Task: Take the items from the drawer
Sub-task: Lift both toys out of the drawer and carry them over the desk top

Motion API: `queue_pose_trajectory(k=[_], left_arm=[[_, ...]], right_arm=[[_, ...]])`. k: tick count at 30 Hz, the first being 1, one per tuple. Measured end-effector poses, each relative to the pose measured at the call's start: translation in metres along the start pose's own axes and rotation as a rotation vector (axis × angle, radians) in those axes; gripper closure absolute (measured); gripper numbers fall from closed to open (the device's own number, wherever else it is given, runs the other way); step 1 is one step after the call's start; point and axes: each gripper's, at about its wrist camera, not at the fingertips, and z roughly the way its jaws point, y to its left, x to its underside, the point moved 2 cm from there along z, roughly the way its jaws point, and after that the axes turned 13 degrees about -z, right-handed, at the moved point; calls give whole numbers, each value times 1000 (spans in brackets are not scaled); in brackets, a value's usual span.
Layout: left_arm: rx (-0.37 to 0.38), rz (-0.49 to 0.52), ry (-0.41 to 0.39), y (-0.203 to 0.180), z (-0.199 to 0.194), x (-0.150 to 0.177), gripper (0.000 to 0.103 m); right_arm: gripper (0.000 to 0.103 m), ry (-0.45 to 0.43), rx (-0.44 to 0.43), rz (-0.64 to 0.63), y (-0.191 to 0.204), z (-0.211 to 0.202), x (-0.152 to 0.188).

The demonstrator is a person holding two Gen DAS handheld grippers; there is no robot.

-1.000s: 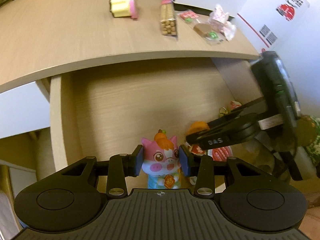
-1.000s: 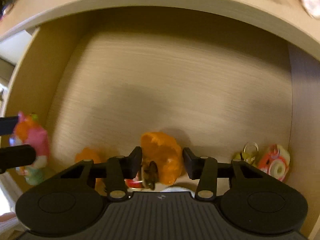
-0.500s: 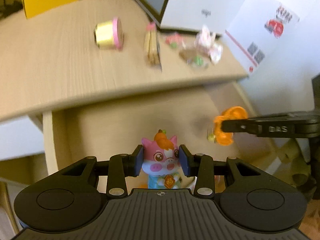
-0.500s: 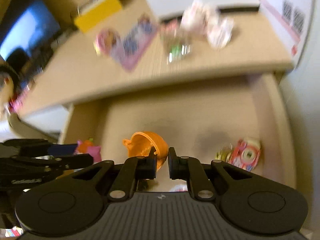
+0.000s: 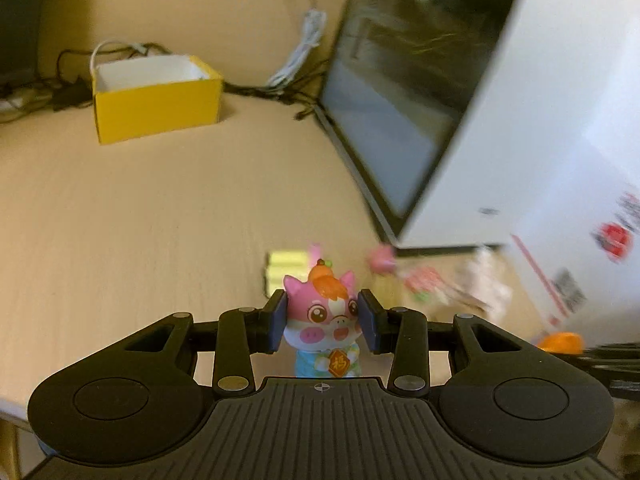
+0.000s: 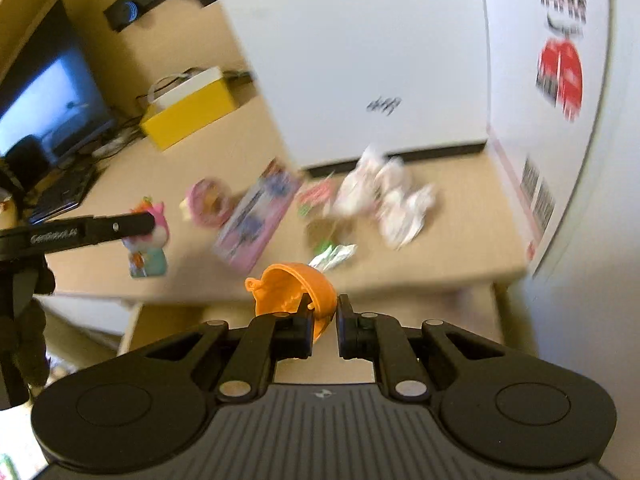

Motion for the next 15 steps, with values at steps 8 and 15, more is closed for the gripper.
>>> queue_pose_trajectory(k=[8, 15], left_arm=[[-122, 93, -18, 1, 41, 8, 57], [-105, 108, -32, 4, 36, 7, 57]], right_arm=[[92, -29, 133, 18, -36, 32, -34], [92, 21, 193, 16, -59, 87, -56]])
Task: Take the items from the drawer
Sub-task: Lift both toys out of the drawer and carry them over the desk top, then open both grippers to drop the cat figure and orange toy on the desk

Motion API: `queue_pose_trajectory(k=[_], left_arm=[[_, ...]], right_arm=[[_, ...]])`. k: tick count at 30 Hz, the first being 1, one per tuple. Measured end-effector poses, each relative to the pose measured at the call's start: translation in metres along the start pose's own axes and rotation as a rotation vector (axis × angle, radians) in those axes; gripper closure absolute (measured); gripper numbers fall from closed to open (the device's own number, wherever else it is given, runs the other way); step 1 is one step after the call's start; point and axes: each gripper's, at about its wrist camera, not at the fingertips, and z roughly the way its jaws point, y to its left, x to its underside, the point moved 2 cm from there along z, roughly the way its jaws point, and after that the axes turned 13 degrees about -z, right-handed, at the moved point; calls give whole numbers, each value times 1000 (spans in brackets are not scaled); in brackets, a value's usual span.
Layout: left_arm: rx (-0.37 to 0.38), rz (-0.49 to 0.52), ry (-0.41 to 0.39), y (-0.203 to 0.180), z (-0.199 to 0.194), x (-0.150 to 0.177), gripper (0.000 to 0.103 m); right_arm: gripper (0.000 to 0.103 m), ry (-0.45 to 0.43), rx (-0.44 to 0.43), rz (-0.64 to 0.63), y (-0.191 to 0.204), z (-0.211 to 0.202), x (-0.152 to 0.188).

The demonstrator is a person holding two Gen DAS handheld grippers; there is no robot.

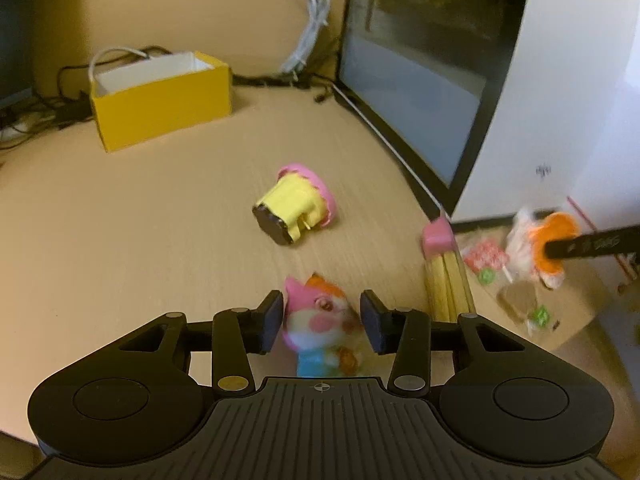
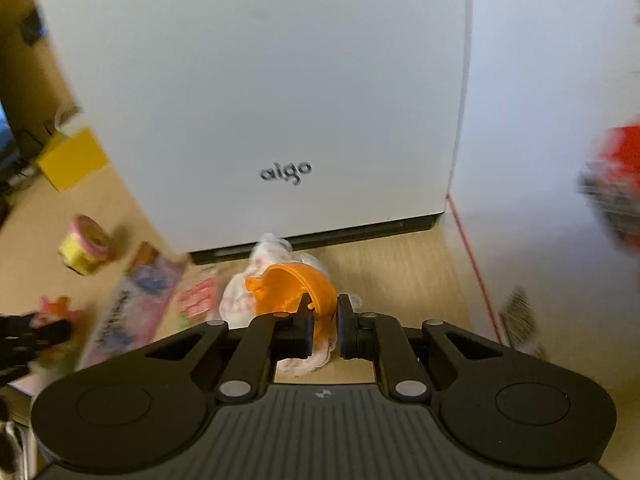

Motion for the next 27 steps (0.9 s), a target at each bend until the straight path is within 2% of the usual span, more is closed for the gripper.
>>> queue_pose_trajectory(k=[3, 6, 9, 10, 13, 17, 22, 27], left_arm=[[15, -34, -52, 8, -14, -6, 57], [25, -82, -105, 17, -28, -14, 57], [27, -126, -137, 27, -37, -17, 57], [26, -136, -148, 30, -39, -17, 57], [23, -172, -166, 37, -45, -14, 57], [32, -193, -131, 39, -45, -3, 57], [46, -149, -88, 29, -44, 12, 57], [42, -153, -64, 27, -43, 15, 57]], right_arm=[[91, -4, 5, -20, 0, 13, -5], [88, -22, 10, -22, 0, 6, -10], [59, -70, 12, -19, -1, -10, -11], [53, -85, 21, -19, -1, -16, -11], [53, -132, 16, -17, -1, -33, -9], [51, -176, -1, -26, 3, -51, -3], [51, -178, -11, -29, 7, -62, 14], [51, -164, -31, -27, 9, -76, 36]])
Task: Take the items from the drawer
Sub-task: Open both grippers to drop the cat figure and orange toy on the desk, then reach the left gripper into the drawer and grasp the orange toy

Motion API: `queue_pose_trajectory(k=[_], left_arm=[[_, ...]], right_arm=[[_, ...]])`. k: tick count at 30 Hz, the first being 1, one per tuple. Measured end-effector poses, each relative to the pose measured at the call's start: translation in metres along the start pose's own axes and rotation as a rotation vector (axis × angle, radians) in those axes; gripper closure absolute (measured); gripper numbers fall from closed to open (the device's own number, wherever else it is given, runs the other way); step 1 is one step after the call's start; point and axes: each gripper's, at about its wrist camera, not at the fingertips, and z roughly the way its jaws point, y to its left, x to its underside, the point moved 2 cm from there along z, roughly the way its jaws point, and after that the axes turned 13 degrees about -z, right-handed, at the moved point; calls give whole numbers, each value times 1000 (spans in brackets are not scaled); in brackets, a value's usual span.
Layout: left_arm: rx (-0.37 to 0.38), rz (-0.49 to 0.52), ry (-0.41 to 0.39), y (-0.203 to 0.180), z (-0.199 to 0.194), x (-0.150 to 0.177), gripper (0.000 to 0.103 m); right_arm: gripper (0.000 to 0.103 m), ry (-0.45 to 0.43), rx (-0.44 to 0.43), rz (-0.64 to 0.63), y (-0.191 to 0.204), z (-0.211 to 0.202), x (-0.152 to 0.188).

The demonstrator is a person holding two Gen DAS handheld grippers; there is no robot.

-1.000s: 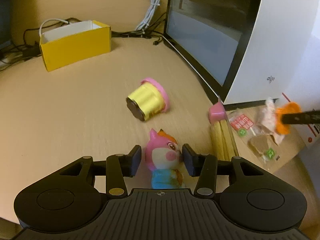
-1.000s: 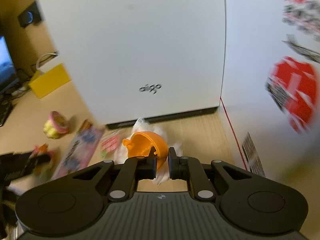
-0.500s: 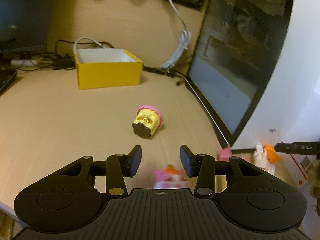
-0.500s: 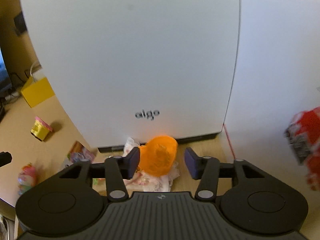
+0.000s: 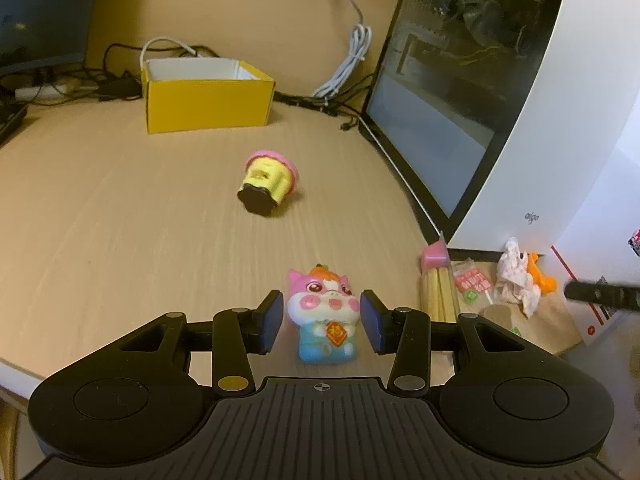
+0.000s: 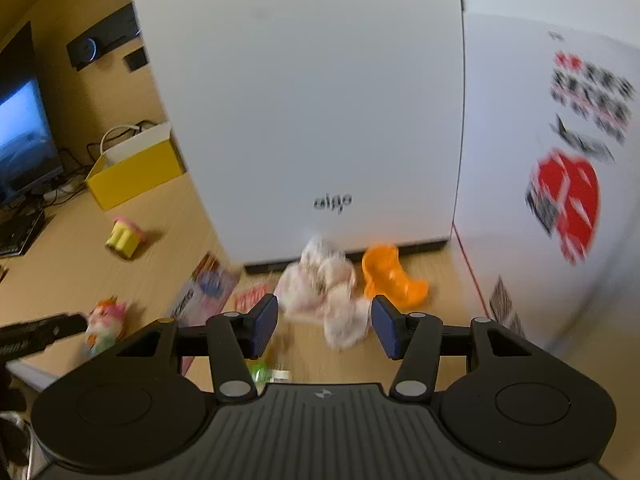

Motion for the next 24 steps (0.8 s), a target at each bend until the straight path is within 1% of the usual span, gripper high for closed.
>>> queue_pose_trajectory(k=[2, 4, 8, 10, 12, 13, 15, 16, 18, 21, 24], left_arm=[[-6, 6, 7, -3, -2, 2, 57], [13, 32, 25, -9, -6, 8, 57], [29, 163, 86, -27, -21, 27, 57], [53, 215, 119, -32, -29, 37, 57], [85, 267, 227, -37, -29, 49, 57], [96, 293, 306, -37, -26, 57, 57], [105, 339, 470, -35, -17, 74, 57], [101, 360, 547, -33, -12, 86, 57], [61, 399, 670, -28, -3, 108, 57], [11, 444, 793, -20, 5, 133, 57], [-23, 434, 858, -8, 10, 145, 57]], right_arm=[[50, 8, -10, 16, 7, -10, 9], [48, 27, -27, 30, 10, -16, 22], [47, 112, -59, 25, 10, -21, 50], [46, 155, -66, 36, 10, -23, 60], [44, 208, -89, 40, 8, -26, 72], [42, 240, -103, 40, 8, -25, 77], [42, 295, -130, 33, 14, -21, 86], [42, 313, -146, 28, 16, -19, 89], [42, 338, -167, 14, 20, -17, 95], [42, 349, -183, 1, 25, -17, 97], [42, 345, -184, 3, 25, -17, 97]])
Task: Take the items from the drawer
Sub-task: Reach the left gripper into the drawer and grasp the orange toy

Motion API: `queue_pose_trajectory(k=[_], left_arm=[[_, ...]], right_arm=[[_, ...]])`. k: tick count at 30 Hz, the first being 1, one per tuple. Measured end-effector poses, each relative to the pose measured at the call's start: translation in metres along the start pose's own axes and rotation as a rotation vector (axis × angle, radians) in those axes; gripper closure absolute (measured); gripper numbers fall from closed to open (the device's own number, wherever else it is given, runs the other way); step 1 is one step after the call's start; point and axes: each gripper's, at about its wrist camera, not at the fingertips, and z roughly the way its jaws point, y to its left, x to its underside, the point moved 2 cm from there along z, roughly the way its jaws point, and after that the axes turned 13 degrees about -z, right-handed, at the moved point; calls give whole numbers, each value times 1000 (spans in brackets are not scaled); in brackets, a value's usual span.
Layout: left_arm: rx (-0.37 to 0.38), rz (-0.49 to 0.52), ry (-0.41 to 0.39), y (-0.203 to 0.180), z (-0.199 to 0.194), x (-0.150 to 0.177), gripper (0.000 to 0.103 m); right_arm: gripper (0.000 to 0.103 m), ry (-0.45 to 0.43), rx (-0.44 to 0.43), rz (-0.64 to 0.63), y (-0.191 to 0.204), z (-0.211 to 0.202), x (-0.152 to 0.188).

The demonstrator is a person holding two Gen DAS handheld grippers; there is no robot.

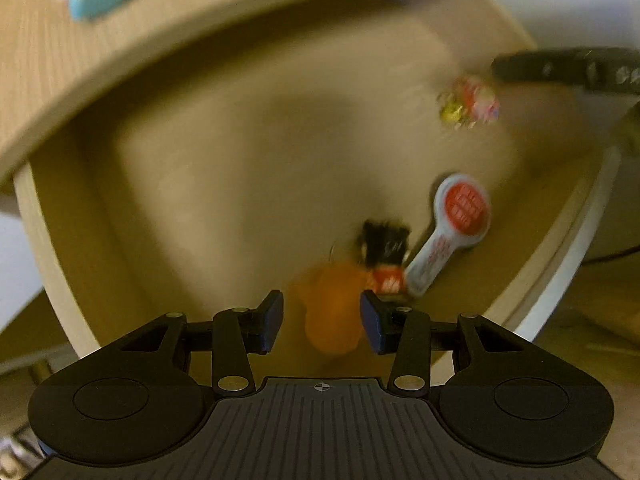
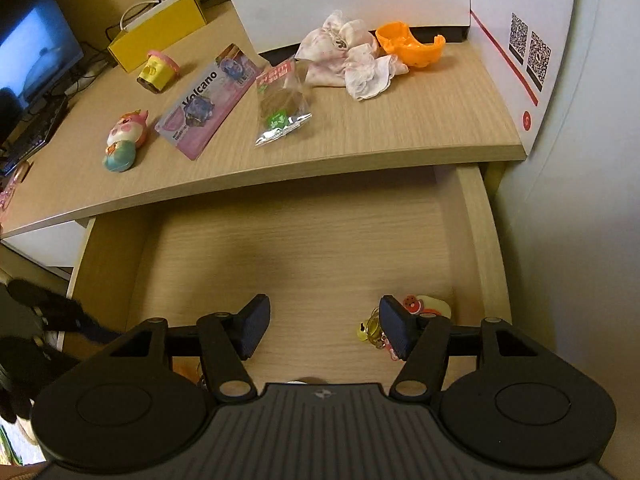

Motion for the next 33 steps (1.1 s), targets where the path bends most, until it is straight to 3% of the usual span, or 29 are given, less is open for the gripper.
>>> queue_pose_trajectory(k=[5, 11, 13, 15, 22, 25, 29, 33], left_arm=[[14, -53, 80, 11, 23, -4, 57], [35, -55, 109, 7, 43, -15, 71], [47, -50, 92, 5, 42, -18, 83], [57, -88, 99, 7, 43, -21, 87], [128, -75, 9, 4, 22, -11, 93], [156, -88, -41, 10, 7, -7, 93], [203, -141, -105, 26, -9, -3, 93], [208, -206, -142, 43, -19, 4, 93]], right_arm=[[42, -3, 21, 8, -4, 0, -3], [42, 8, 35, 0, -6, 1, -3], [42, 10, 47, 1, -8, -1, -6], [42, 0, 54, 0, -12, -7, -10], [35, -72, 50, 86, -38, -33, -36], [35, -24, 66, 54, -34, -21, -42], [35, 109, 46, -7, -19, 15, -35], [35, 227, 83, -54, -6, 45, -25]])
